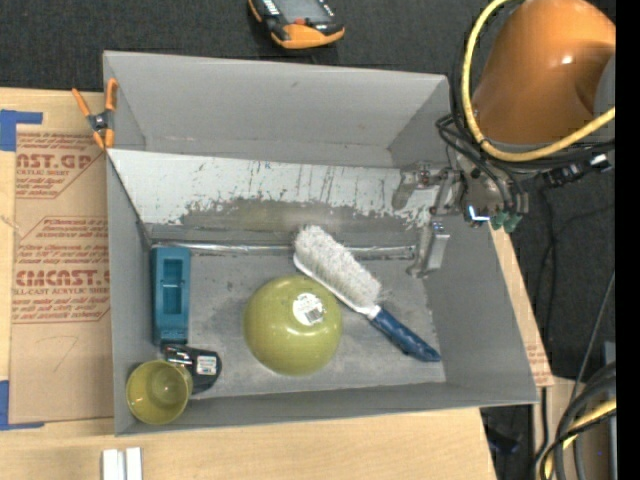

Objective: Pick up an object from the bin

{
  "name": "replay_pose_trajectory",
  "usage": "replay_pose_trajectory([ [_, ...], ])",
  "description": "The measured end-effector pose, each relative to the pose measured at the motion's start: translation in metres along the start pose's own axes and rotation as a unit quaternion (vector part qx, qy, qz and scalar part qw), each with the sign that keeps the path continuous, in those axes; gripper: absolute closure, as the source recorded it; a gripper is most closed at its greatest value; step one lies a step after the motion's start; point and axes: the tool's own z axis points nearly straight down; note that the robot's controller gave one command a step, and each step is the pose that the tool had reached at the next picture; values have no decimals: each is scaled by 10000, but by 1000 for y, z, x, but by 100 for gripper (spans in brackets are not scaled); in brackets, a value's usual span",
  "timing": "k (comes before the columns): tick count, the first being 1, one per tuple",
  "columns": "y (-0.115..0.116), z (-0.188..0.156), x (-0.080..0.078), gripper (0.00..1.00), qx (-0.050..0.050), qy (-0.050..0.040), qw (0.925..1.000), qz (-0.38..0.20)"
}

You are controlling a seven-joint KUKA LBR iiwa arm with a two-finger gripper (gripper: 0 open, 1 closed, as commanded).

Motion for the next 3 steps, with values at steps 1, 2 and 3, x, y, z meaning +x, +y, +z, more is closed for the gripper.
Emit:
replay_pose_trajectory([
  [1, 10, 3, -10, 0, -6, 77, 9996, 283],
  [2, -2, 40, 1, 0, -1, 9, 9995, 300],
  [3, -6, 56, -6, 0, -7, 14, 9986, 535],
])
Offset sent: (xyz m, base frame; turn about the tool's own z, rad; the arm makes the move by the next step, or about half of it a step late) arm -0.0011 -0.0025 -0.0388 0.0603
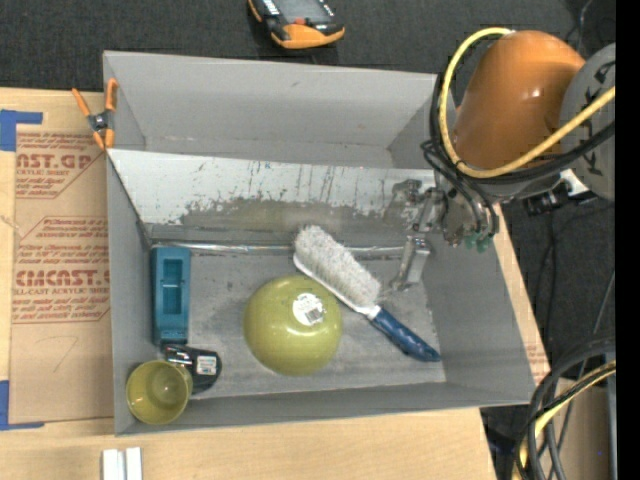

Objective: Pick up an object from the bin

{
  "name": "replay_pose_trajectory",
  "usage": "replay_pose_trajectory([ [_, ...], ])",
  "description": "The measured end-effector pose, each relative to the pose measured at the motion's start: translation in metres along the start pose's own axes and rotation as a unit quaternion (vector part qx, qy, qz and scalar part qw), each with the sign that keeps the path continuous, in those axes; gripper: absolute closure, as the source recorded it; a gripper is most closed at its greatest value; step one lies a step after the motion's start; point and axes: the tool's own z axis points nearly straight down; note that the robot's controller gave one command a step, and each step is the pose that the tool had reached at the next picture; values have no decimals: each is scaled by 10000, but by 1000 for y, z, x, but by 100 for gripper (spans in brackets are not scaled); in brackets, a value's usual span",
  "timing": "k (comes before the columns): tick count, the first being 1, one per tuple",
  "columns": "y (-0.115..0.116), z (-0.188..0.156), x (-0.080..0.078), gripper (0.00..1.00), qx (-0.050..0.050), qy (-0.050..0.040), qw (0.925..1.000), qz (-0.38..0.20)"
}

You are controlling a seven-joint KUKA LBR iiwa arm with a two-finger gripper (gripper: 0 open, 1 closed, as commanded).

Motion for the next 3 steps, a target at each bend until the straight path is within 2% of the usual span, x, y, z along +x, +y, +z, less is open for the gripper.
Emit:
replay_pose_trajectory([
  [1, -4, -9, 9, 0, 3, -15, 9999, -135],
  [2, -78, -28, -15, 0, 23, -37, 9945, -1047],
  [3, -20, 20, 12, 0, -29, -2, 9974, -726],
])
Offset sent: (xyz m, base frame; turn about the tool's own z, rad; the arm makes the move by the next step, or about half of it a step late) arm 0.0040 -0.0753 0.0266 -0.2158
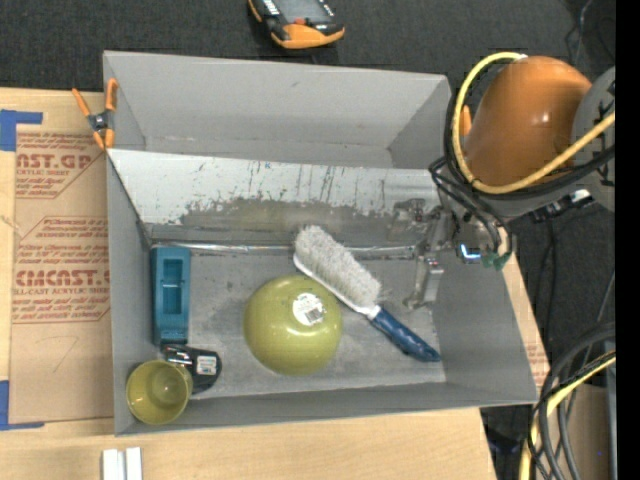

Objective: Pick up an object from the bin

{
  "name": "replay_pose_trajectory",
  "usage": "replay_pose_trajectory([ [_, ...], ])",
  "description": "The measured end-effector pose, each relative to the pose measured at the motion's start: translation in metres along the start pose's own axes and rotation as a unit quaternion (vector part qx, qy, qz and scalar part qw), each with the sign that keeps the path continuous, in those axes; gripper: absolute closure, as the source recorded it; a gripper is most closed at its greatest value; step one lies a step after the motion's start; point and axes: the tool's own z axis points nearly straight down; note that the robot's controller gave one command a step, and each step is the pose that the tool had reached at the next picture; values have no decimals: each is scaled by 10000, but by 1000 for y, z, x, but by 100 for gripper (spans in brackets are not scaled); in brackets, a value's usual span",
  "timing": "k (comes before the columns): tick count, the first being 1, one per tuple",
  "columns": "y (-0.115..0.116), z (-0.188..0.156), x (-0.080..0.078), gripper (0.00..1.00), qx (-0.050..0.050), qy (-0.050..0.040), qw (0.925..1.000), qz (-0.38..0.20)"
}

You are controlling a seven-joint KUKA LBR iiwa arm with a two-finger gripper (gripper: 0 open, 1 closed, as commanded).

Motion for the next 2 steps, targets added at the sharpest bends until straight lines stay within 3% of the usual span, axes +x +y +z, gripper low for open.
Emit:
replay_pose_trajectory([
  [1, 48, 1, -9, 0, 49, -60, 9980, -635],
  [2, -18, 96, 7, 0, 17, -56, 9995, 307],
])
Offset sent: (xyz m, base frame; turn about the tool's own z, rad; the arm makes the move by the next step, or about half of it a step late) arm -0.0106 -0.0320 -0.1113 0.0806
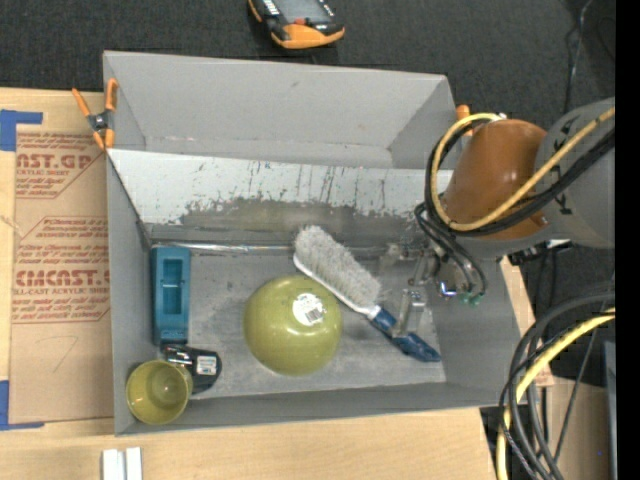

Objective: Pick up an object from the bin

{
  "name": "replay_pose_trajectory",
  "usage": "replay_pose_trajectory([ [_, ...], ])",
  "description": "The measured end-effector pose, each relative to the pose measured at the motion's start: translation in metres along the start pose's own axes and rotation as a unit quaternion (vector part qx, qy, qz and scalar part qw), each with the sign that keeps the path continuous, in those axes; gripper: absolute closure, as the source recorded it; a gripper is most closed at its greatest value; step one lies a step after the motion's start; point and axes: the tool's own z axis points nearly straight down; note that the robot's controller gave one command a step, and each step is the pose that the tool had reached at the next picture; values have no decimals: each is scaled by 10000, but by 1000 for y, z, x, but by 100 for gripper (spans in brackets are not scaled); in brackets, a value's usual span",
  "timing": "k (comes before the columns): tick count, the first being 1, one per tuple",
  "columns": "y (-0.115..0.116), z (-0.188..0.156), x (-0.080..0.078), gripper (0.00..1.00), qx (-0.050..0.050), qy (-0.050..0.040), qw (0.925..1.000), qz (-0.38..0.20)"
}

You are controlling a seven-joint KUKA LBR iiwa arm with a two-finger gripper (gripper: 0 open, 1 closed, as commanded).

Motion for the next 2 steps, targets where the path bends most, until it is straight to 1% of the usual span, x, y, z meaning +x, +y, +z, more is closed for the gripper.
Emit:
replay_pose_trajectory([
  [1, 19, -66, -5, 0, 1, 10, 9993, -379],
  [2, -1, 16, -13, 0, 7, 19, 9973, -729],
])
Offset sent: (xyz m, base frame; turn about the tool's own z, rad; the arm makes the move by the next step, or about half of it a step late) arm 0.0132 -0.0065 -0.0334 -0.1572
